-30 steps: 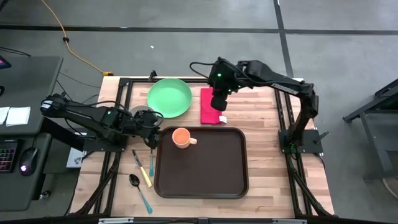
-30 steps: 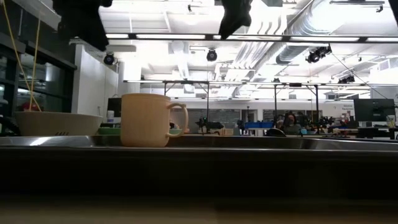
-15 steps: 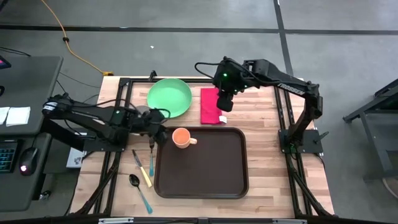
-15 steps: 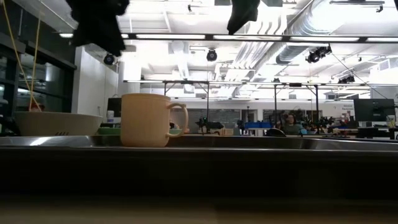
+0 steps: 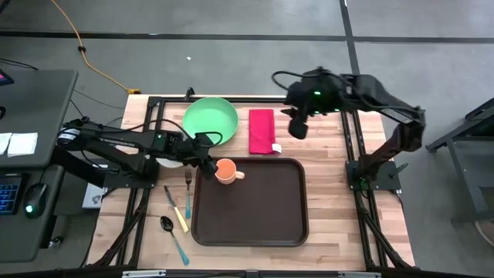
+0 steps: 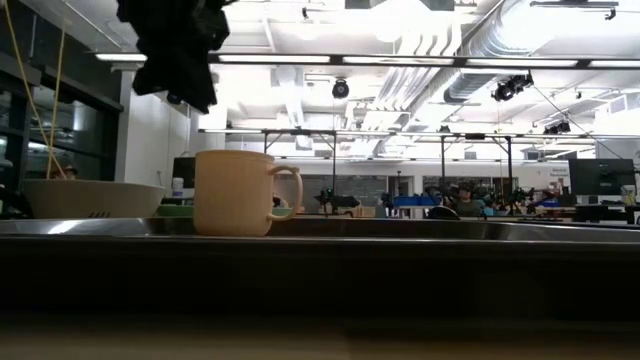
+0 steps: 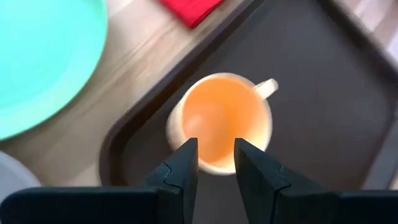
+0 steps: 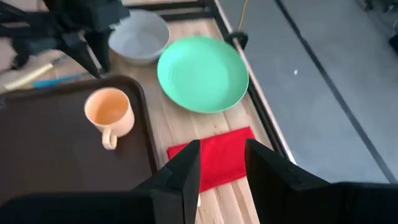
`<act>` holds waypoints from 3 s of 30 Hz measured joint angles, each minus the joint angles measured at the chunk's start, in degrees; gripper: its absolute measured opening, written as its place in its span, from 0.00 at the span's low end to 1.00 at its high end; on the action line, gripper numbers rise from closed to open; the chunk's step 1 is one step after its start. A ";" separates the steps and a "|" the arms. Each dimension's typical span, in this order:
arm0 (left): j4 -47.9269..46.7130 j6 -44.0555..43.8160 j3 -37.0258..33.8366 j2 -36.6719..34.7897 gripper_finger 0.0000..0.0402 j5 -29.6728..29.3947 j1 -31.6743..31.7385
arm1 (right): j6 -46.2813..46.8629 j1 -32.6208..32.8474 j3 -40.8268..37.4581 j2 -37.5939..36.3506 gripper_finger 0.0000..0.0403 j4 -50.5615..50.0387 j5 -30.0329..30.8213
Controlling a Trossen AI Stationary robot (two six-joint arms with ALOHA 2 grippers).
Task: Set up tray
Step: Put the orange mug on the black serving tray
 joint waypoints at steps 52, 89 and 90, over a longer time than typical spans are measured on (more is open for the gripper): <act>2.94 -2.10 0.12 6.38 0.34 4.11 4.01 | 13.43 19.86 -42.47 -28.95 0.26 23.64 19.50; -0.61 -5.50 0.09 9.70 0.34 5.09 4.03 | 9.09 24.95 -68.67 -49.62 0.26 48.44 17.15; -0.55 -5.62 0.09 9.64 0.34 5.28 4.03 | 9.08 24.95 -69.48 -50.17 0.26 49.07 16.98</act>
